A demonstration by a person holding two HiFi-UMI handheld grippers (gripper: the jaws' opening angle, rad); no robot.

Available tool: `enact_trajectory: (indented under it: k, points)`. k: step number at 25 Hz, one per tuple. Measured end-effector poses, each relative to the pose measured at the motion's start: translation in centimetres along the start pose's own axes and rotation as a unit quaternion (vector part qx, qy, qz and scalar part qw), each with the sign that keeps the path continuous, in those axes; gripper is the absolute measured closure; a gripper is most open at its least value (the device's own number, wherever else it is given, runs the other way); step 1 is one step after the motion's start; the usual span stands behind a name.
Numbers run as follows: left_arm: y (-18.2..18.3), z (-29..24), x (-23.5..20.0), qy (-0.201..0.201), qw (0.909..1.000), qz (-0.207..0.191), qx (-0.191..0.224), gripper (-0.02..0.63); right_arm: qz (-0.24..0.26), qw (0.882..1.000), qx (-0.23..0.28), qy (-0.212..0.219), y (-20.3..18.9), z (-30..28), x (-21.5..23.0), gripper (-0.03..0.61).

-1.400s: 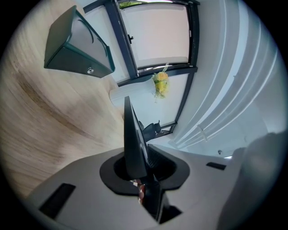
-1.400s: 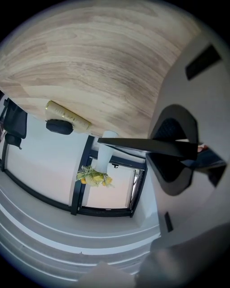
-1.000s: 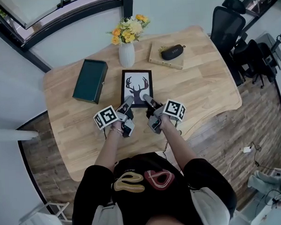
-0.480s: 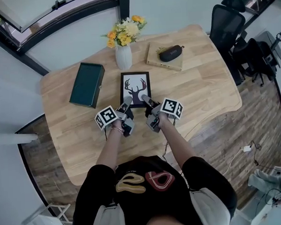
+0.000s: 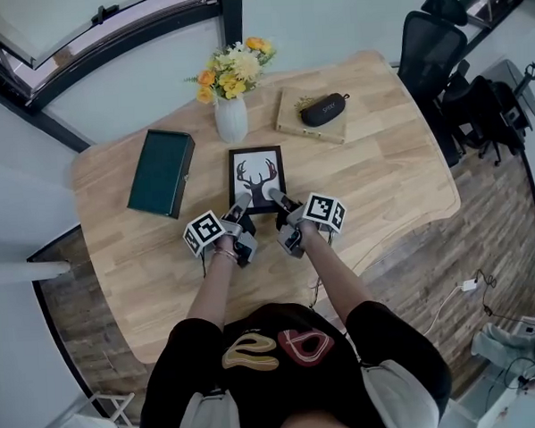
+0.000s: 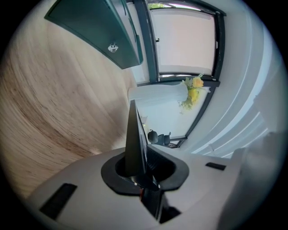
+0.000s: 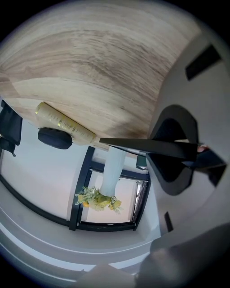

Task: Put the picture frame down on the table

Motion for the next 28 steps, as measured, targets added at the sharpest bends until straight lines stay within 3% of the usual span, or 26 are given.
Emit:
enact_trajectory:
  k: [9, 23, 28]
  points:
    - [0.1, -0.9, -1.1, 0.013, 0.9997, 0.018, 0.009, 0.561, -0.012, 1.000, -0.004, -0.009, 0.6, -0.8, 1.1, 0.508]
    - [-0.3, -1.0, -1.6, 0.032, 0.9994, -0.004, 0.008, 0.561, 0.003, 1.000, 0.002, -0.012, 0.3, -0.8, 2.2, 0.494]
    - [-0.5, -1.2, -2.0, 0.045, 0.9988, -0.013, 0.010, 0.572, 0.052, 0.998, -0.031, -0.020, -0.5, -0.8, 2.5, 0.416]
Point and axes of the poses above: the fingertips, and each gripper's own axes: z backward along the fingers, x to its right, y out of its top, the point moved 1 cm from there along z, backward along the fingers, and after that the axes turned 2 degrees about x, right-handed, at the moved point
